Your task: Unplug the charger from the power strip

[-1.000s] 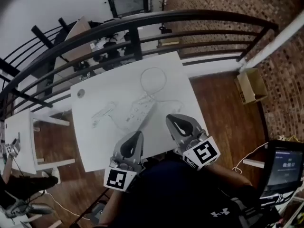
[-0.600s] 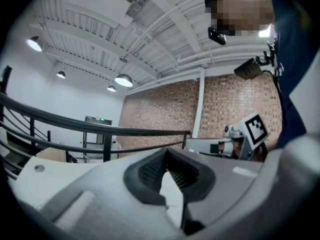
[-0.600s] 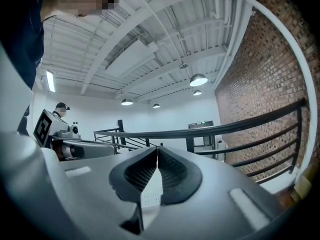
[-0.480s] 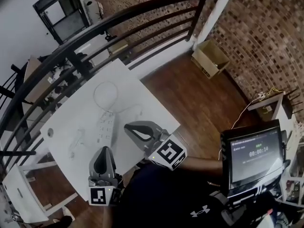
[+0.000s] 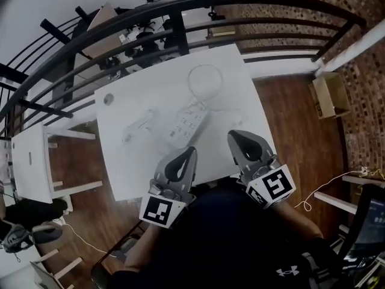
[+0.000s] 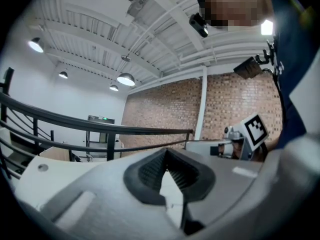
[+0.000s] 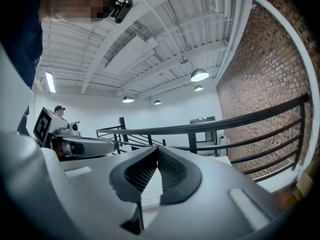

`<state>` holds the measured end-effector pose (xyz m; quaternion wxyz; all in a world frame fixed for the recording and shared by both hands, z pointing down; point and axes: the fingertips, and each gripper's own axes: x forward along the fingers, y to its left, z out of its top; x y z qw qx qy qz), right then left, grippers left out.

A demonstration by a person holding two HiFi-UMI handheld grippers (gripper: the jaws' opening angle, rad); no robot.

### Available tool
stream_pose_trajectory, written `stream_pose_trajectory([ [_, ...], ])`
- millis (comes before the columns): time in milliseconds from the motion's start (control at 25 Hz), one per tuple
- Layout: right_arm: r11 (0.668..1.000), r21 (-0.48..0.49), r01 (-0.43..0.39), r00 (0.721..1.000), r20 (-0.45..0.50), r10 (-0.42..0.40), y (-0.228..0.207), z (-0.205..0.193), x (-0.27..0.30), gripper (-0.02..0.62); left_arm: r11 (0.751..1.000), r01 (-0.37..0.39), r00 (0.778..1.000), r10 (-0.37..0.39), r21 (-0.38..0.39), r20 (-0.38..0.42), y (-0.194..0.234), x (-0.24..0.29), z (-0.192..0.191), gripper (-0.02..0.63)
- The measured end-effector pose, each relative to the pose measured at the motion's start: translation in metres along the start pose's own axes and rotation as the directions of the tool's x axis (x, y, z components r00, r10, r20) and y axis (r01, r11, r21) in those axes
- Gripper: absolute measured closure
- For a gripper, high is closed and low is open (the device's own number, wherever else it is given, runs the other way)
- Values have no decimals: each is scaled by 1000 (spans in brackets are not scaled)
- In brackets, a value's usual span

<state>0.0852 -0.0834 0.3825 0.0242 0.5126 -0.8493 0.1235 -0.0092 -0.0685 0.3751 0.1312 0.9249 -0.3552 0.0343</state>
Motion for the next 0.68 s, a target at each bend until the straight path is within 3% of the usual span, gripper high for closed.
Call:
stream_pose_trajectory([
  [400, 999, -22, -29, 999, -21, 29, -2, -5, 12, 583, 1000, -13, 1000, 13, -17, -13, 9, 7, -3, 600],
  [680, 1000, 22, -10, 1000, -27, 11, -10, -6, 16, 584, 1000, -8, 1000, 8, -13, -17, 10, 17, -3, 600],
])
